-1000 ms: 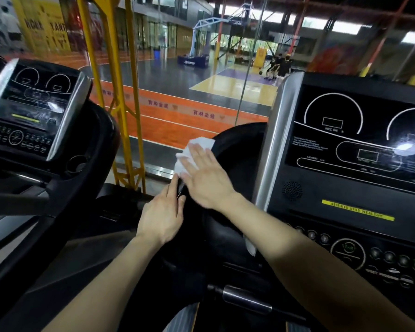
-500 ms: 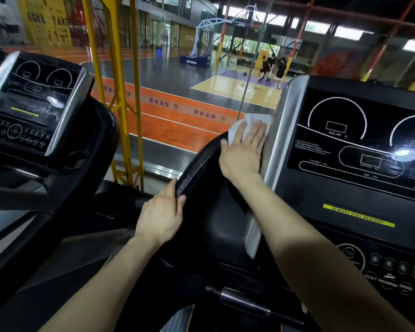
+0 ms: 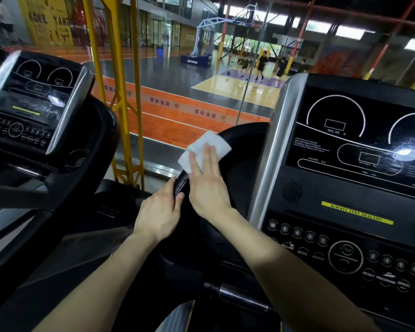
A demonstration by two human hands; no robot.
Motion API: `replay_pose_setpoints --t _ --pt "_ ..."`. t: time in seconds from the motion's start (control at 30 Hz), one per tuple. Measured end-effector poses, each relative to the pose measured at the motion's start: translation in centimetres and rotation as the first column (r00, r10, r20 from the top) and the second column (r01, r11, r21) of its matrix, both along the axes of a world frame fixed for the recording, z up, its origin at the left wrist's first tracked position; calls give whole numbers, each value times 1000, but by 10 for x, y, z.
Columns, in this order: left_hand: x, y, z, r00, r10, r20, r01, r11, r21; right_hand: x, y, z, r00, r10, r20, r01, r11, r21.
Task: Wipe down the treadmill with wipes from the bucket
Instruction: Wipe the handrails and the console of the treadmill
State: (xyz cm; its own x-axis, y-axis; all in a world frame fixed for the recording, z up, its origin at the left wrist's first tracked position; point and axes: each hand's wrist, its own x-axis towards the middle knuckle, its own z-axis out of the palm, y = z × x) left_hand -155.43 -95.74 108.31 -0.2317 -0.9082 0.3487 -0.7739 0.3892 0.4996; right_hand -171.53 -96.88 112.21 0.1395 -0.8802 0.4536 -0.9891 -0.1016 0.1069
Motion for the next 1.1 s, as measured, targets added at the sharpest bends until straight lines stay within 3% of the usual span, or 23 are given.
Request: replay_pose_setpoints --t 0.07,0.13,0.23,0.3,0.37,0.43,0.5,0.7,0.8,0.87,0.97,1.1 --pt "0 1 -1 1000 3 -3 -3 1000 1 -17 -5 7 989 90 118 -80 993 -92" --pt "0 1 0 1000 9 -6 -9 1000 3 -49 -23 32 975 -16 221 54 984 -168" --pt "0 2 0 999 13 -29 -12 1000 7 -59 -33 56 922 -169 349 226 966 -129" --pt "0 2 0 998 8 -57 -8 1000 5 -26 -16 39 906 -47 420 121 981 -150" --pt "2 0 -1 997 10 -76 -10 1000 5 5 7 10 921 160 355 -116 983 -142" --pt "2 0 -2 996 31 -79 -30 1000 9 13 13 -1 919 240 312 -206 969 -140" --pt "1 2 -1 995 50 -89 -50 999 -4 7 6 13 894 222 390 -180 974 -140" --pt "5 11 4 975 0 -223 -43 981 -189 -9 37 53 883 173 436 -199 980 15" --pt "-1 19 19 921 -71 -384 -23 972 -235 -35 61 50 881 152 448 -181 983 23" --pt "-14 21 38 872 -160 -462 93 982 -164 -48 71 53 851 186 492 -205 979 -15" --pt "-36 19 62 854 -324 -407 300 946 -123 -63 82 58 771 248 586 -224 968 -115" --pt "-61 18 61 891 -260 -372 188 957 -220 -94 93 64 892 212 398 -93 950 -298"
